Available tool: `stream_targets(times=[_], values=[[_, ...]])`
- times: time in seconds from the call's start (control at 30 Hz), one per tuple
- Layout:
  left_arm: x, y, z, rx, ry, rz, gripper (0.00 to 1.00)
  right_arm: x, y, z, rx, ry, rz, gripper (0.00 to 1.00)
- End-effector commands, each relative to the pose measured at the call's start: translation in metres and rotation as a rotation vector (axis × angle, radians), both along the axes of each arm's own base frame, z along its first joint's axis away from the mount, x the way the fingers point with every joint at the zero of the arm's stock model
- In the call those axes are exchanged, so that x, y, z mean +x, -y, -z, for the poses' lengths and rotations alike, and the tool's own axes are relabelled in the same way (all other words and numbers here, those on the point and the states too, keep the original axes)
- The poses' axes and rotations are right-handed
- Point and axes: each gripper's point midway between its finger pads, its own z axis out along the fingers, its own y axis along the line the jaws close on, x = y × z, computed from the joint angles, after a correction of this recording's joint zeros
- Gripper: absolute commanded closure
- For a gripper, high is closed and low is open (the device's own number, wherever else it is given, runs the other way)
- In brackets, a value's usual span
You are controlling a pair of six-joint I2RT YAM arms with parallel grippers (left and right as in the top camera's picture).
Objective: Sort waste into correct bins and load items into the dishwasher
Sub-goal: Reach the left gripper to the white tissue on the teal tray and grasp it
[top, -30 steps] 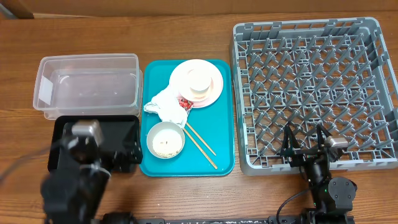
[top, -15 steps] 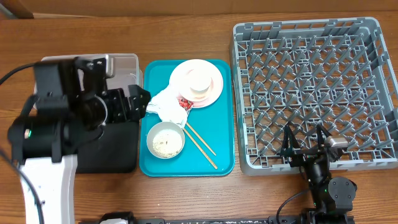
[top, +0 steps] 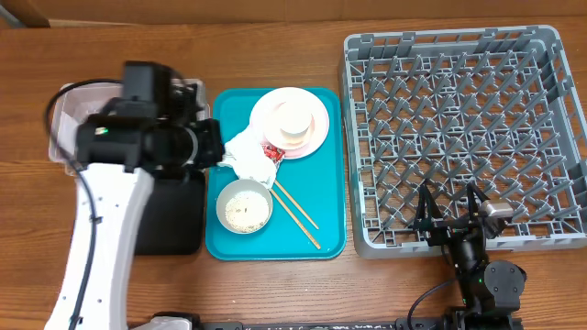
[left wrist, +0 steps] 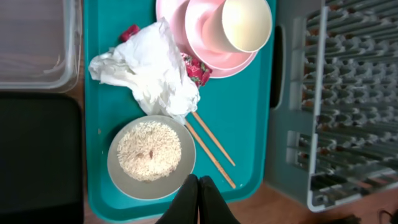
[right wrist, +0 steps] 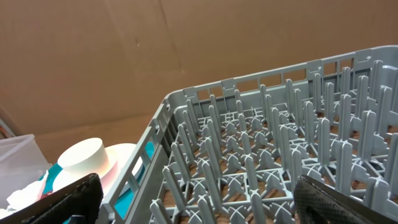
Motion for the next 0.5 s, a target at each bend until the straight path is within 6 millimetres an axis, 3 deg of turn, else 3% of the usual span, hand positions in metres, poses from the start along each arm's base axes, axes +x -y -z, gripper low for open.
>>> stream_targets(times=[0.0, 0.17, 0.47], values=[[0.008, 0.004, 0.027, 0.106, -0.04, -0.079, 0.78, 0.001, 0.001, 0.004, 0.004, -0.005, 0.005, 0.0], [0.028, 0.02, 0.06, 0.205, -0.036, -0.067, 0.52, 0.001, 0.001, 0.004, 0.004, -0.006, 0.005, 0.0], [0.039, 0.03, 0.128, 0.23, -0.215, -0.158, 0.51, 0.001, 0.001, 0.004, 0.004, -0.005, 0.005, 0.0]])
